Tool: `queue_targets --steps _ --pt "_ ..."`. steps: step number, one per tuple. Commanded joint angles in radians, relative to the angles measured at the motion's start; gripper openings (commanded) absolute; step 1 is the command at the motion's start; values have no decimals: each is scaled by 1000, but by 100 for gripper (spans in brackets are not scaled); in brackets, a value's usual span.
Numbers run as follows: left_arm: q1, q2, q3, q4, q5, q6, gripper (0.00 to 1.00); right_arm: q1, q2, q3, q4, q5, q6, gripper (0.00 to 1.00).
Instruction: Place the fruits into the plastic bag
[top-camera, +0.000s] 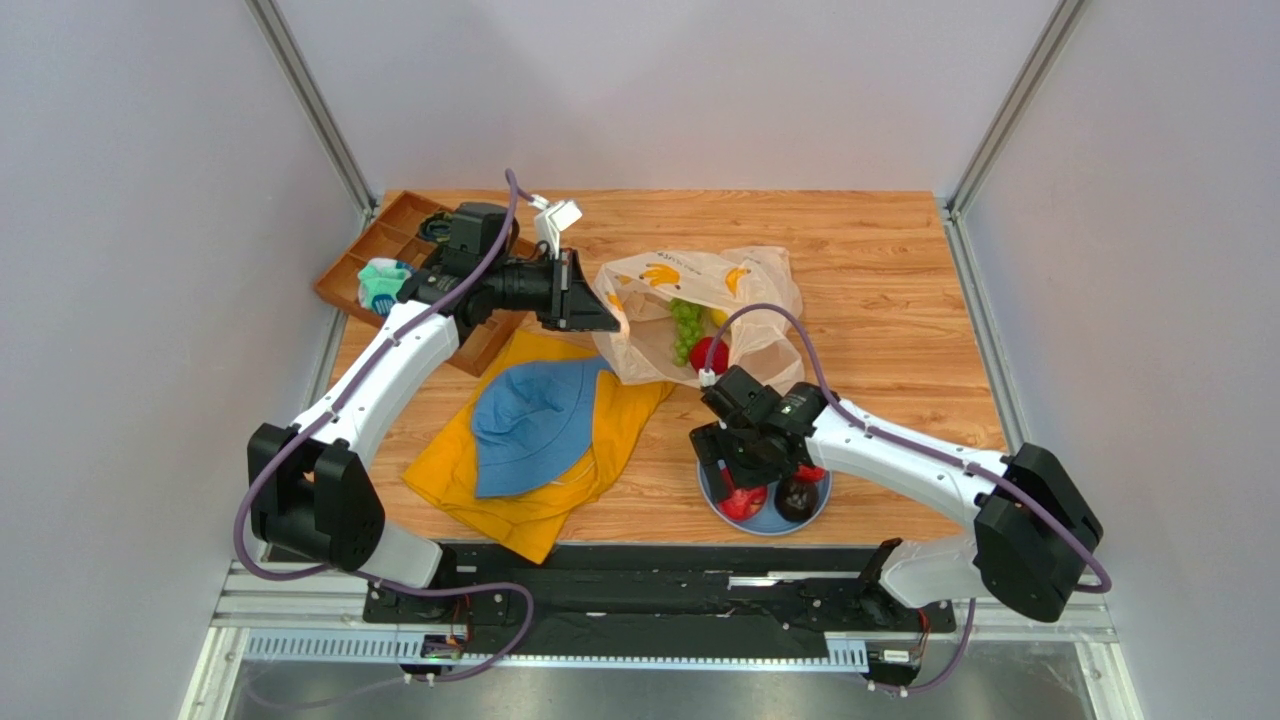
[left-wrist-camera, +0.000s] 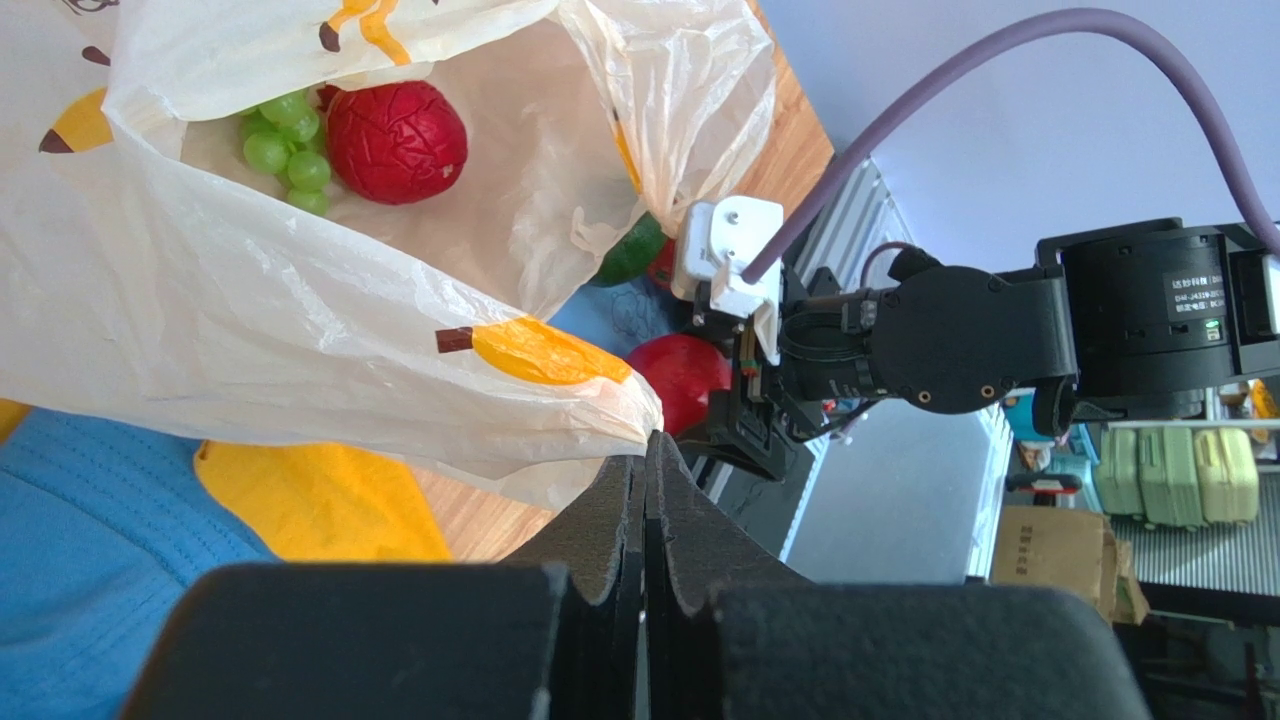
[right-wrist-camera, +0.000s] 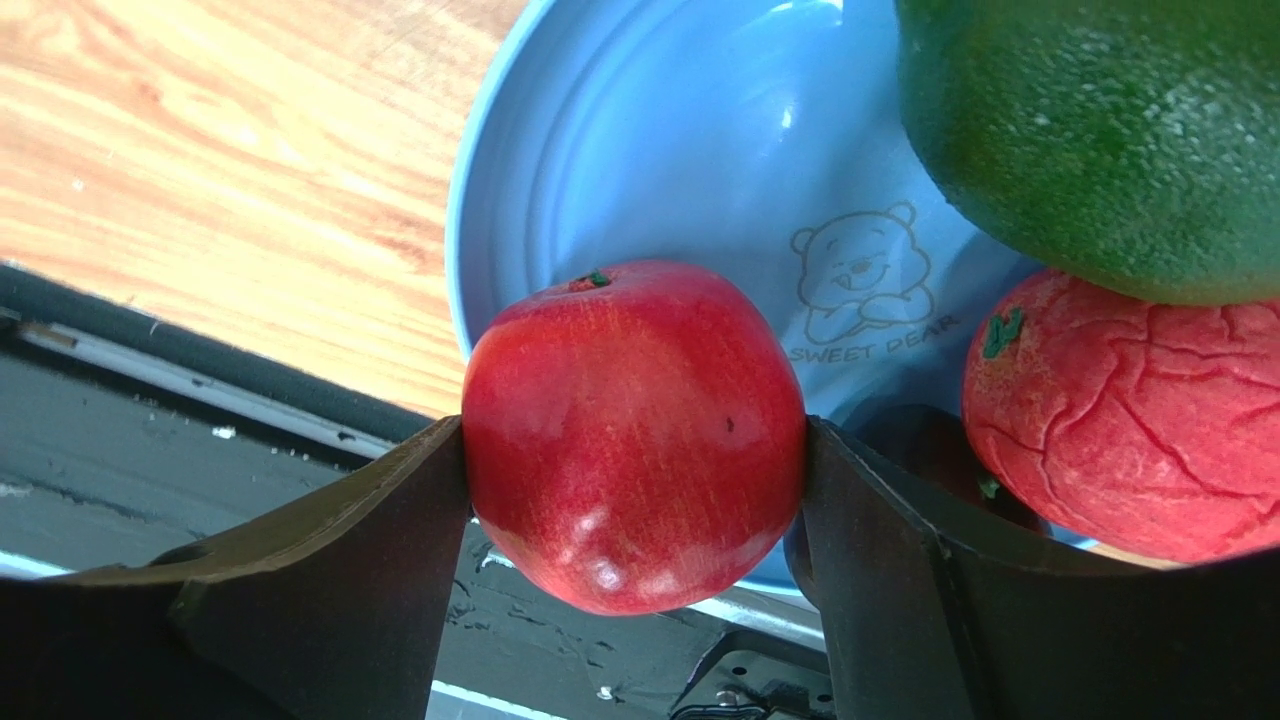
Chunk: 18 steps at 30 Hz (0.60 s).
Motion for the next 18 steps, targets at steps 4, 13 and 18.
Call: queue_targets --steps 4,13,18 --pt "5 0 45 10 4 21 0 17 -117 115 -30 -122 -104 33" --pt "5 -2 45 10 3 21 0 -9 -143 301 -10 -124 -172 32" --pt "5 -8 45 10 1 22 0 -46 -65 417 62 25 -178 31"
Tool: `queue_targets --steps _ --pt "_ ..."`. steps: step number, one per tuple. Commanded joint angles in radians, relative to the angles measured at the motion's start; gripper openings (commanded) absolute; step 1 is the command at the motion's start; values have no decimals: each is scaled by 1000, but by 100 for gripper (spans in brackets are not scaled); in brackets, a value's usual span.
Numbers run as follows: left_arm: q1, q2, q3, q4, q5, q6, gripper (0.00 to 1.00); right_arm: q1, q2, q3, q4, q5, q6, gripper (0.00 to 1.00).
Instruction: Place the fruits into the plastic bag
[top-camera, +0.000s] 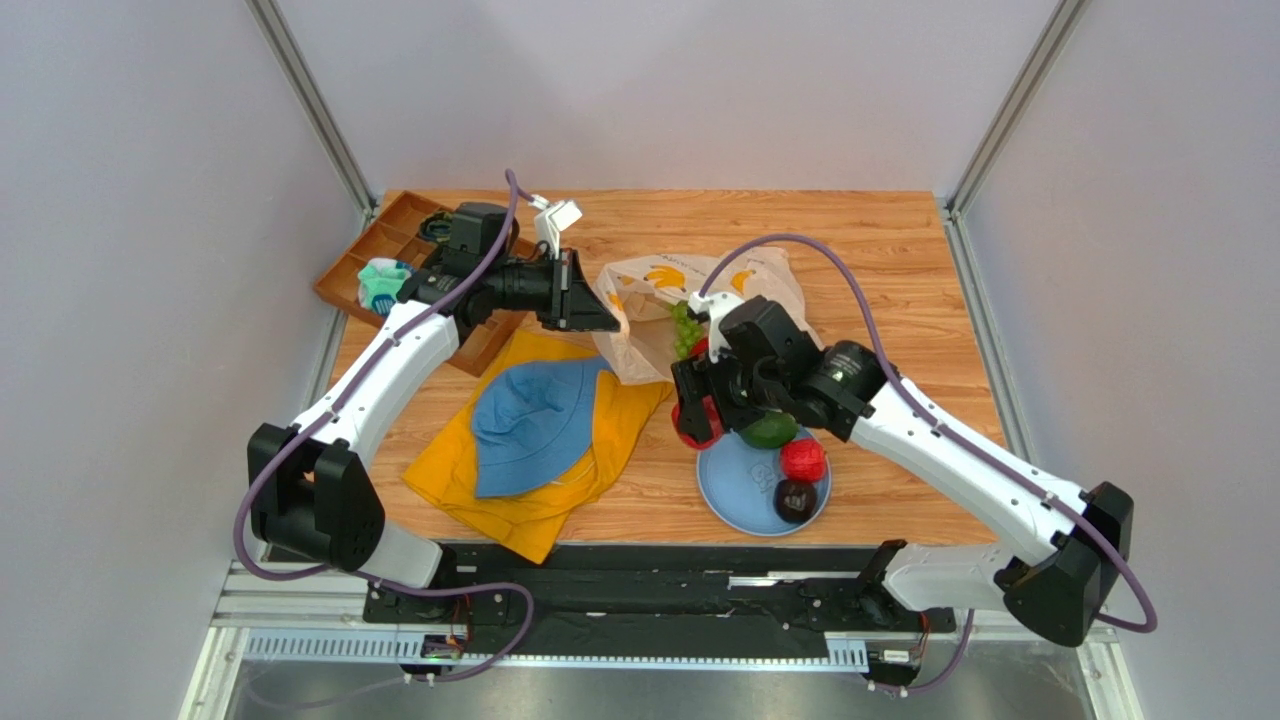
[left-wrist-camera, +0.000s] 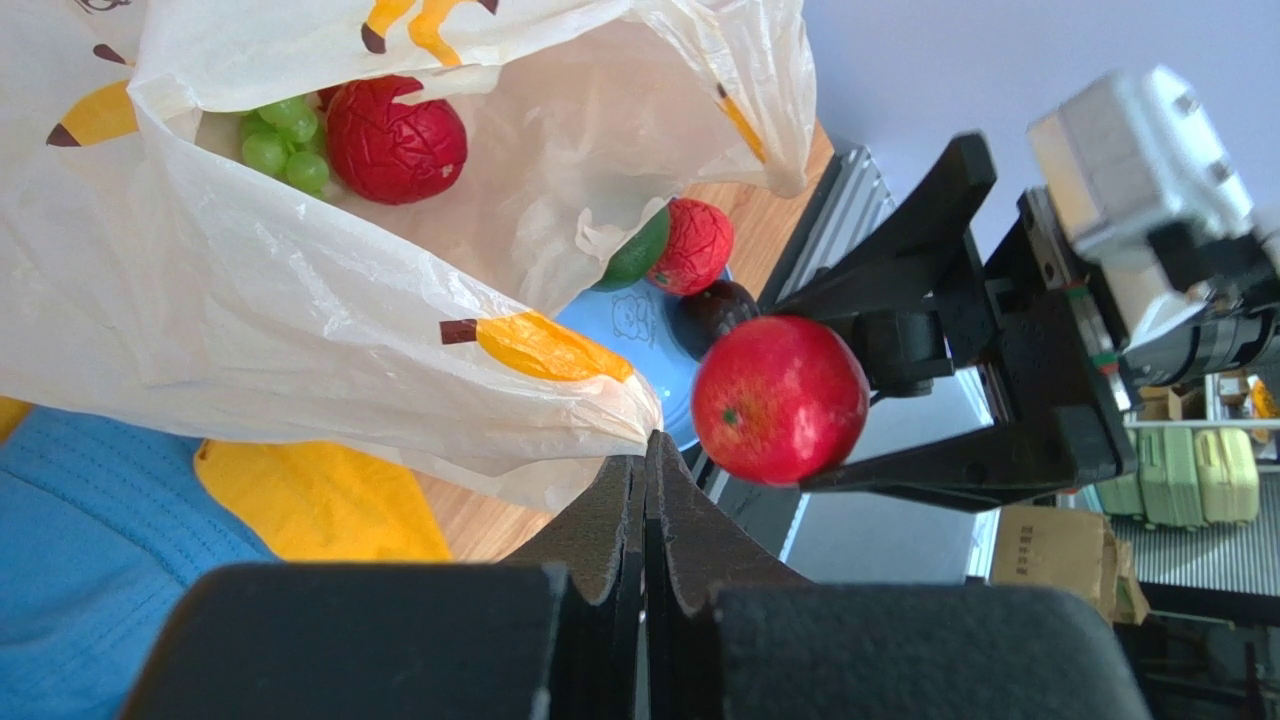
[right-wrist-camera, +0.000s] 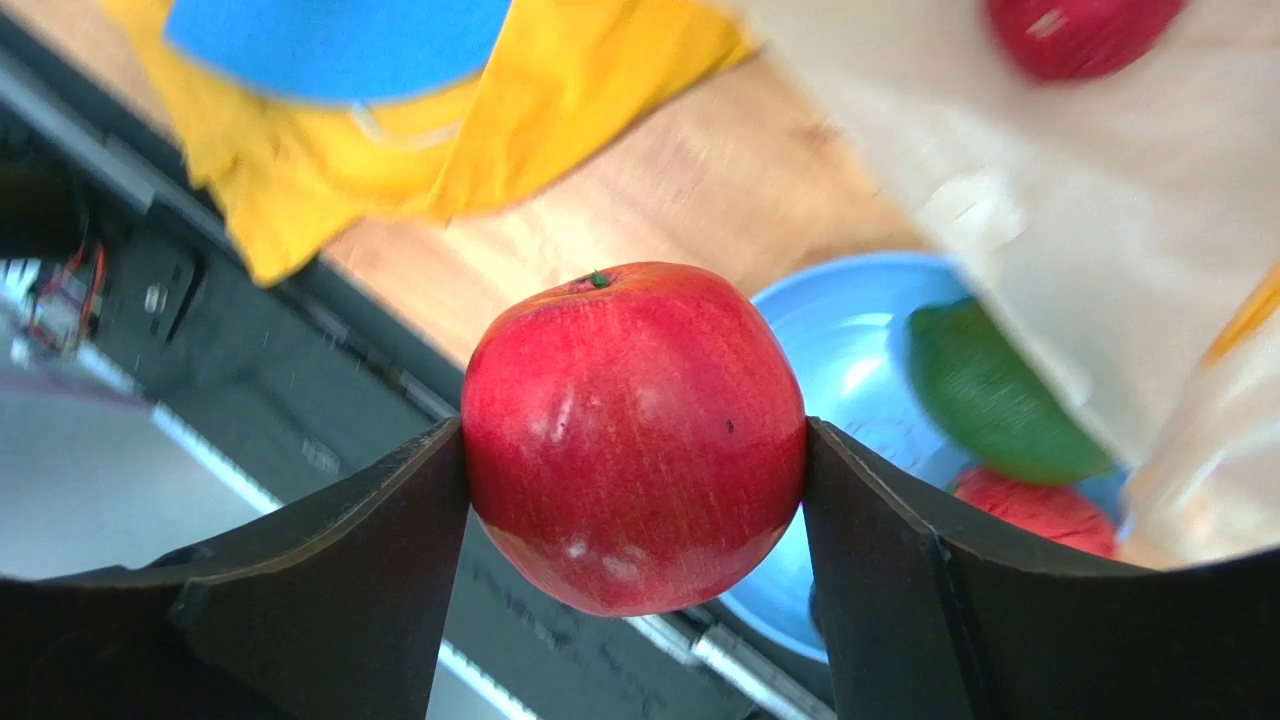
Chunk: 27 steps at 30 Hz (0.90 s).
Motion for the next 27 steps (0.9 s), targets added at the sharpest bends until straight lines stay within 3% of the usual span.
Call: queue_targets --steps 1,11,19,27 --pt "5 -6 45 10 3 21 0 -33 70 121 99 159 -24 31" --pt "5 -14 46 13 7 18 0 -53 297 270 221 416 -56 30" --pt "5 -14 45 15 9 19 0 -114 481 242 309 578 -47 30" --pt "5 -14 46 10 6 21 0 -209 500 173 318 681 -47 31"
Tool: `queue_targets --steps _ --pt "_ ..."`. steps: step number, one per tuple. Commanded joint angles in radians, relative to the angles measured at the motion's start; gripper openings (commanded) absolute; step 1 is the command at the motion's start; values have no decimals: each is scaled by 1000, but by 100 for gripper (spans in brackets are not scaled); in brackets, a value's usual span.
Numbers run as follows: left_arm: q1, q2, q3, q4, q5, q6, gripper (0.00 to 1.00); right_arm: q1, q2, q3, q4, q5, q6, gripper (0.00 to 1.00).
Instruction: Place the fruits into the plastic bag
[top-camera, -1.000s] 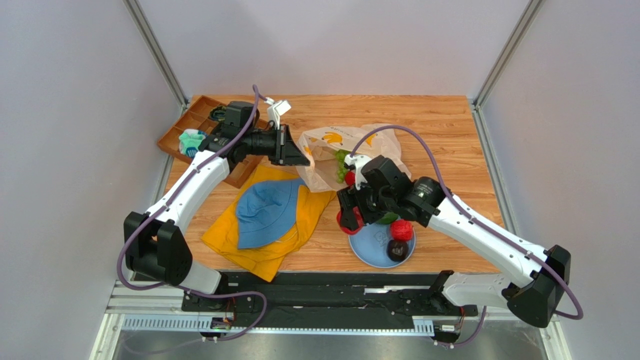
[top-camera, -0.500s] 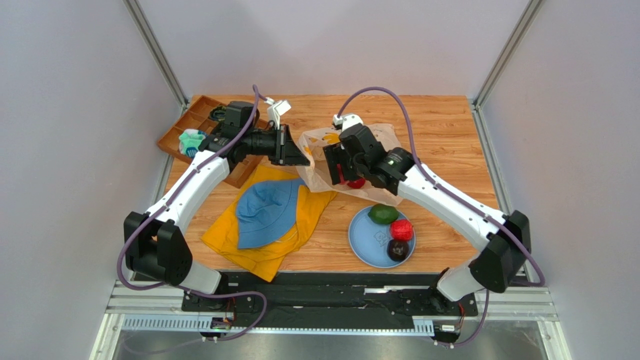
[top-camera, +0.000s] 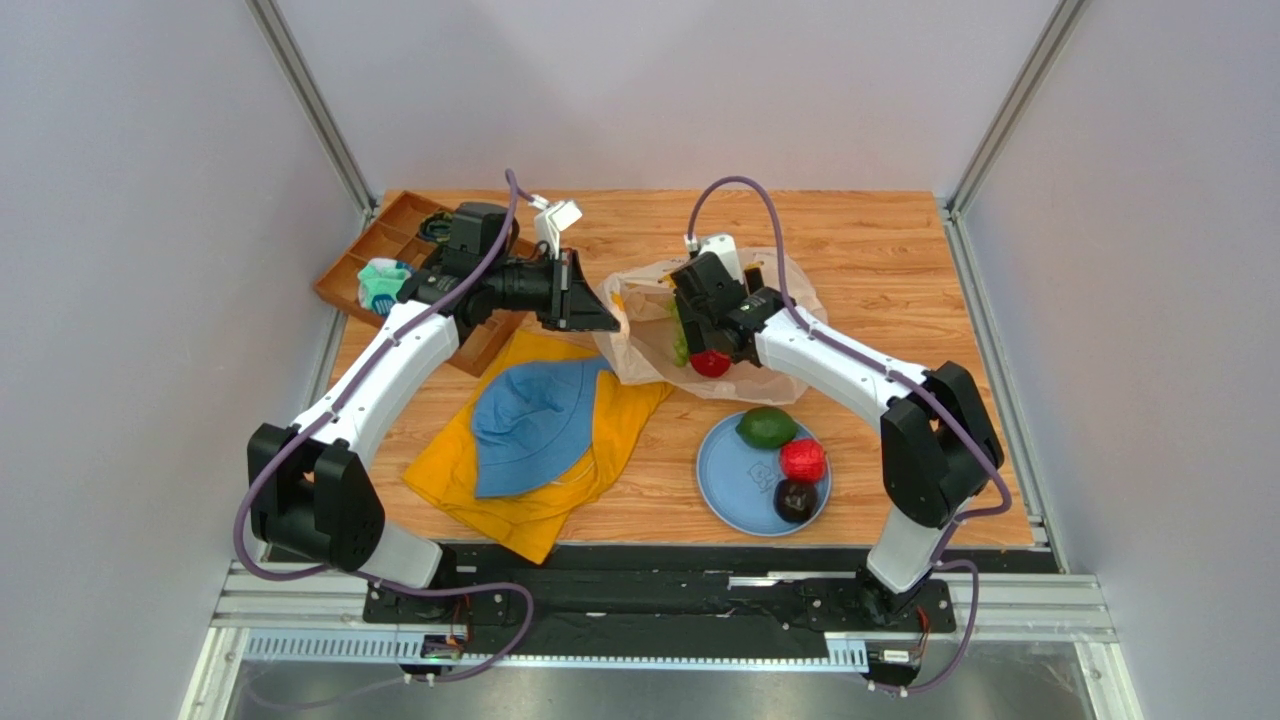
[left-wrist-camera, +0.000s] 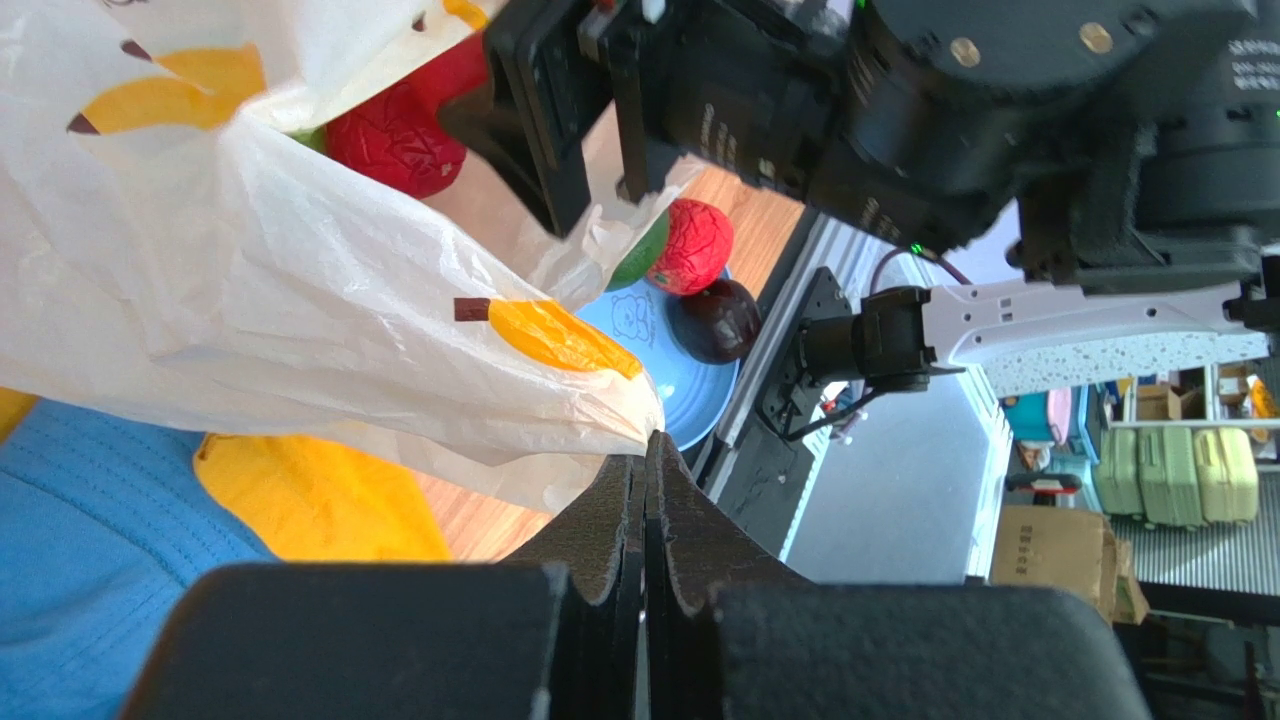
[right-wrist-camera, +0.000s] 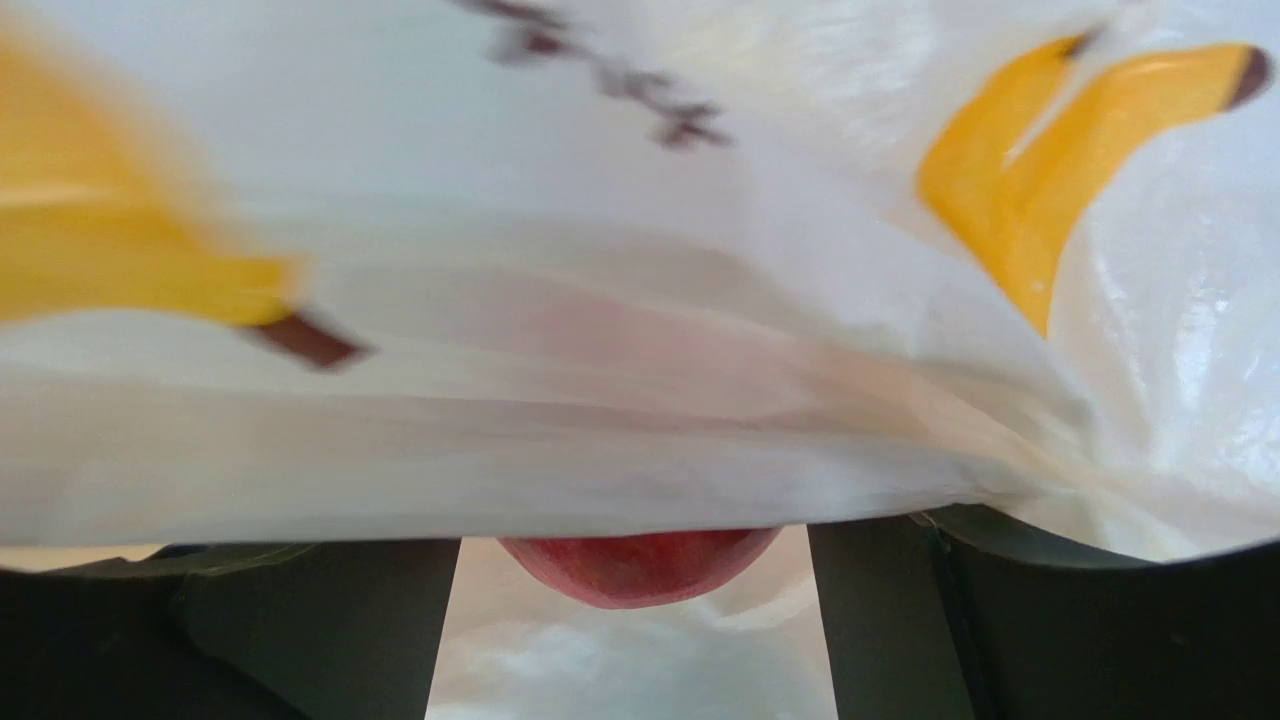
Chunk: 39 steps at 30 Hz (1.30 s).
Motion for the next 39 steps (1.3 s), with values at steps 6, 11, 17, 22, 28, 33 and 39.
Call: queue_targets --steps 6,11,17,22,28,33,39 --pt "5 -11 46 10 4 23 0 -146 28 -39 86 34 -1 35" --pt "5 -3 46 10 7 21 0 -177 78 0 70 18 0 57" --pt "5 1 45 10 7 20 0 -186 86 14 53 -30 8 81" --pt "5 1 45 12 7 20 0 -192 78 18 48 -67 13 90" --pt "5 0 43 13 8 18 0 -197 55 23 42 -104 11 93" --pt "4 0 45 12 10 17 0 -194 -16 -3 80 -215 -13 90" --pt "5 1 45 15 8 17 0 -165 -139 -62 151 -364 -49 84"
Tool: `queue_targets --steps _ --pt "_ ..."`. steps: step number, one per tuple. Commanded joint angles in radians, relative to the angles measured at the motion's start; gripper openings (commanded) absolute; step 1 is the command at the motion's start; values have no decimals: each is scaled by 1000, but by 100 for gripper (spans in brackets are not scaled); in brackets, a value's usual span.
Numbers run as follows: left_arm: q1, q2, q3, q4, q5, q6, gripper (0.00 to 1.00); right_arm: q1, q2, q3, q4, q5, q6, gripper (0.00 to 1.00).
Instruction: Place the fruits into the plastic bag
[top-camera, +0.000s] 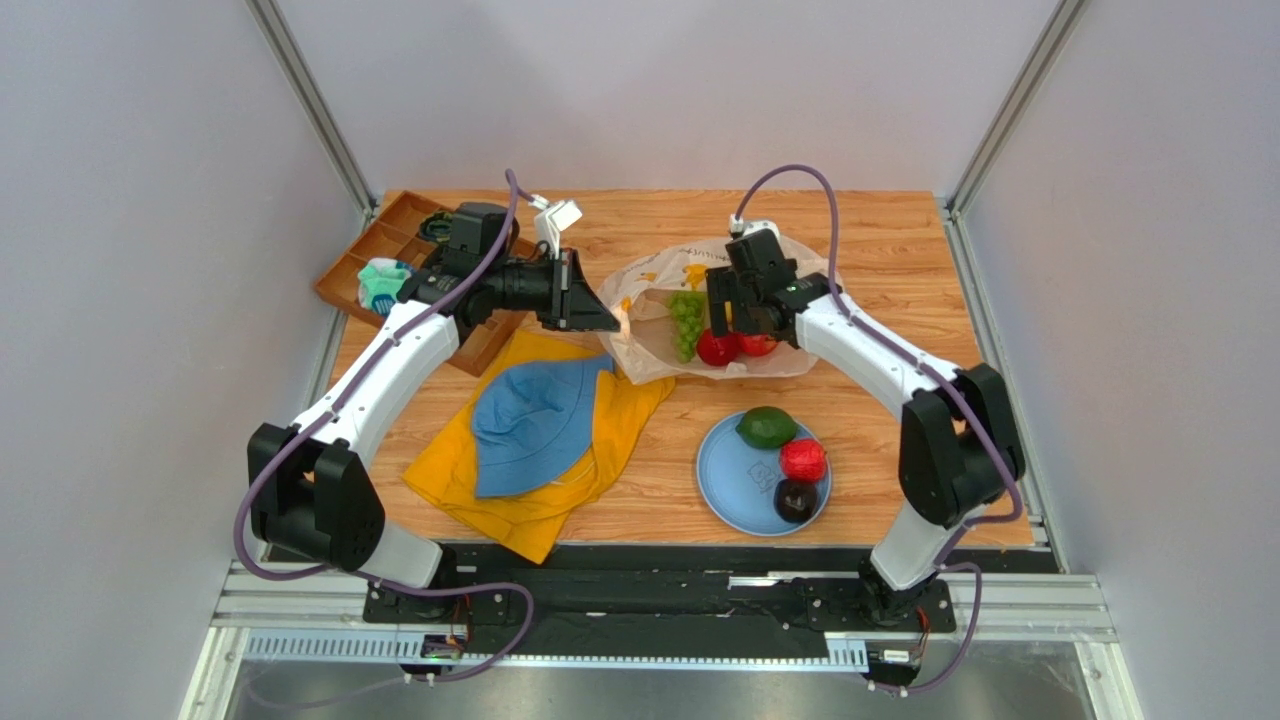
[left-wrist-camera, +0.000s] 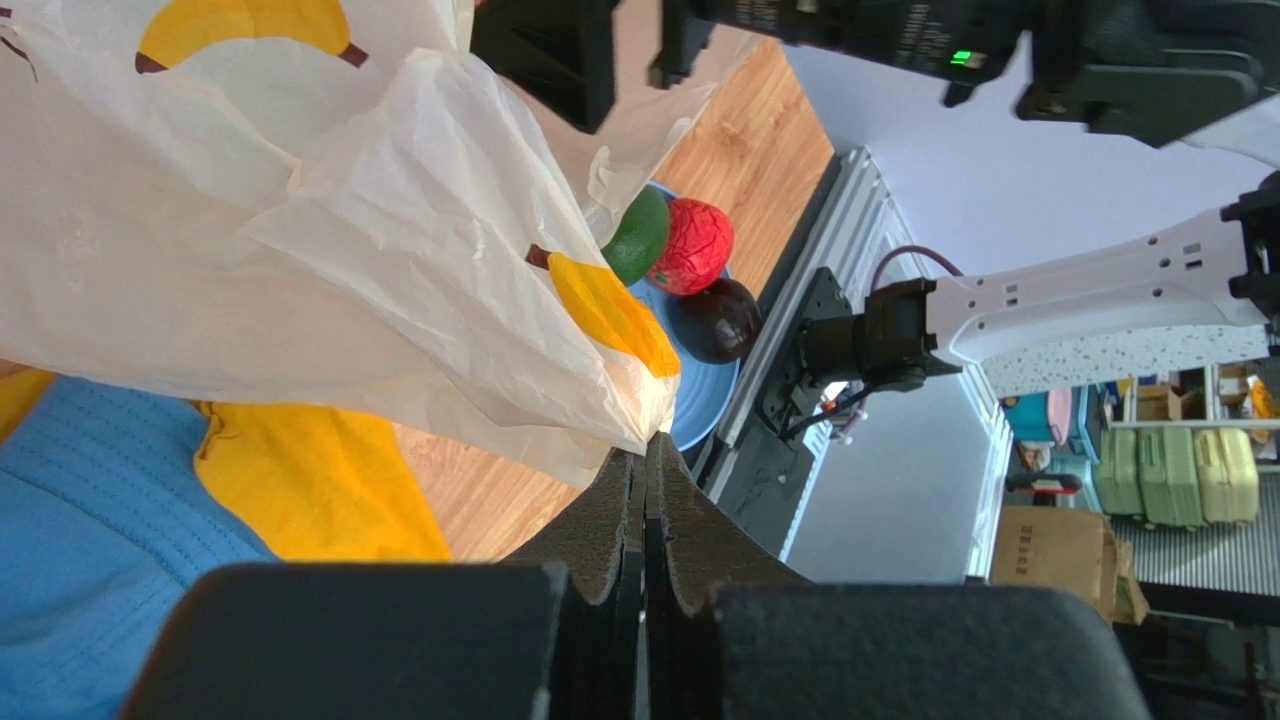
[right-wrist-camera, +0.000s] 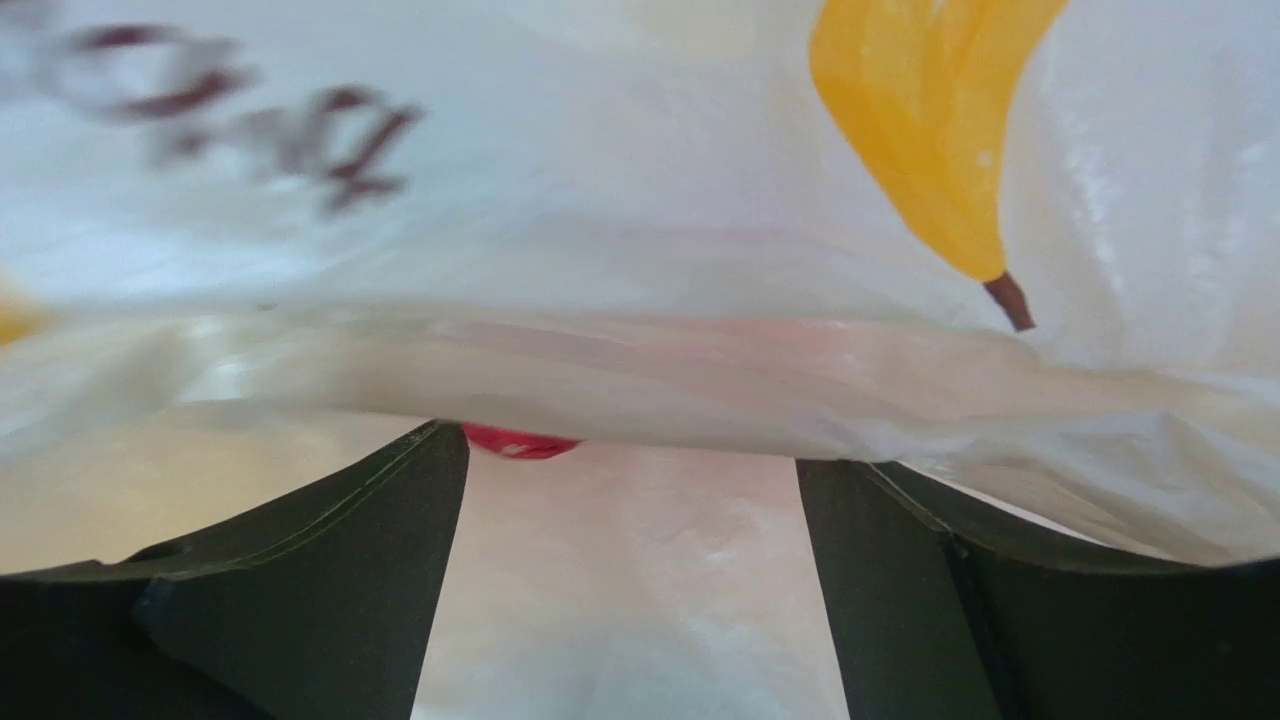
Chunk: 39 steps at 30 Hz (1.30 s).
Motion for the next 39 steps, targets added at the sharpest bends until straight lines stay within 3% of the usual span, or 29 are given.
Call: queue_targets --steps 1,13,22,26,32,34,39 --pt "5 0 43 13 10 15 0 30 -157 -30 99 -144 -39 82" --pt "5 -5 42 15 9 15 0 110 -387 -132 124 -504 -90 77" --pt "5 -7 43 16 6 11 0 115 -493 -184 -158 -537 -47 76" --pt "5 -7 40 21 6 1 0 113 -542 -217 -308 -466 12 75" --pt "5 -11 37 27 12 -6 0 112 -637 -316 -395 -396 119 77" --pt "5 -16 37 36 29 -12 0 83 -637 -374 -398 -340 151 80" --pt "5 -33 31 44 23 -17 0 -86 -605 -428 -401 -365 199 80"
